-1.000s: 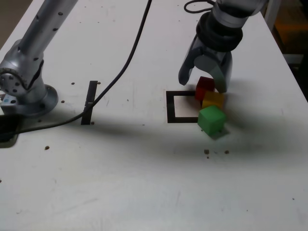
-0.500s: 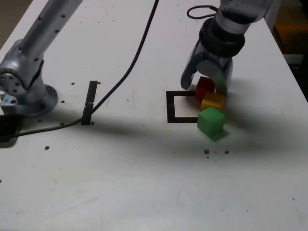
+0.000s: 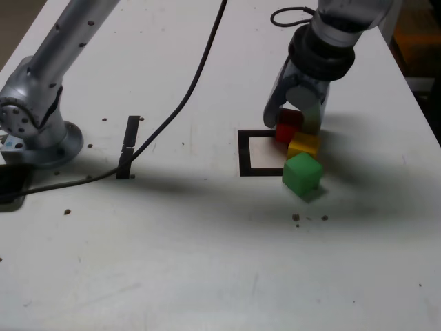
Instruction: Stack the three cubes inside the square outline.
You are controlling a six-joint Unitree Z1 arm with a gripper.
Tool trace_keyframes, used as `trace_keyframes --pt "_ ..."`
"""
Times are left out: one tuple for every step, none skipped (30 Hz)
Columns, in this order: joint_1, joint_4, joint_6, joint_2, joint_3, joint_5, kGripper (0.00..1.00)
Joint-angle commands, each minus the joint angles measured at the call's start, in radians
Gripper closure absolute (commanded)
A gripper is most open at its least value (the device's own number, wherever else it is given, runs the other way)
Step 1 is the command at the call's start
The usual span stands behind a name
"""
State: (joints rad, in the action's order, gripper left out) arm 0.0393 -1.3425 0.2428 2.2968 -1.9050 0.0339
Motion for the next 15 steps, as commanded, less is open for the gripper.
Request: trace_keyframes --pt "0.002 -0.001 0.0 0.0 -0.01 -0.001 0.71" --pt "0.002 -0.001 0.0 0.0 -0.012 -0.002 0.72" --pt "0.002 -0.001 0.0 -0.001 -0.015 -0.002 0.74" --pt "0.002 -0.001 0.0 -0.001 -0.016 -0.002 0.74" --pt "0.003 -0.001 0.0 -0.002 -0.018 -0.002 0.75" --pt "0.003 -0.002 0.0 -0.002 -0.02 -0.002 0.76" --pt "0.002 -0.003 0.0 -0.003 -0.022 -0.002 0.76" --pt "0.003 -0.004 0.0 -0.003 -0.024 -0.002 0.76" --pt "0.003 -0.006 0.0 -0.004 -0.026 -0.002 0.76" --pt "0.003 -0.008 -0.001 -0.005 -0.028 -0.002 0.76" --pt "0.003 -0.01 -0.001 -0.007 -0.03 -0.002 0.76" --pt "0.003 -0.013 -0.002 -0.01 -0.031 -0.003 0.76" --pt "0.003 -0.017 -0.003 -0.015 -0.031 -0.004 0.76" --pt "0.003 -0.02 -0.005 -0.021 -0.032 -0.005 0.76" --pt "0.004 -0.024 -0.007 -0.028 -0.032 -0.008 0.76"
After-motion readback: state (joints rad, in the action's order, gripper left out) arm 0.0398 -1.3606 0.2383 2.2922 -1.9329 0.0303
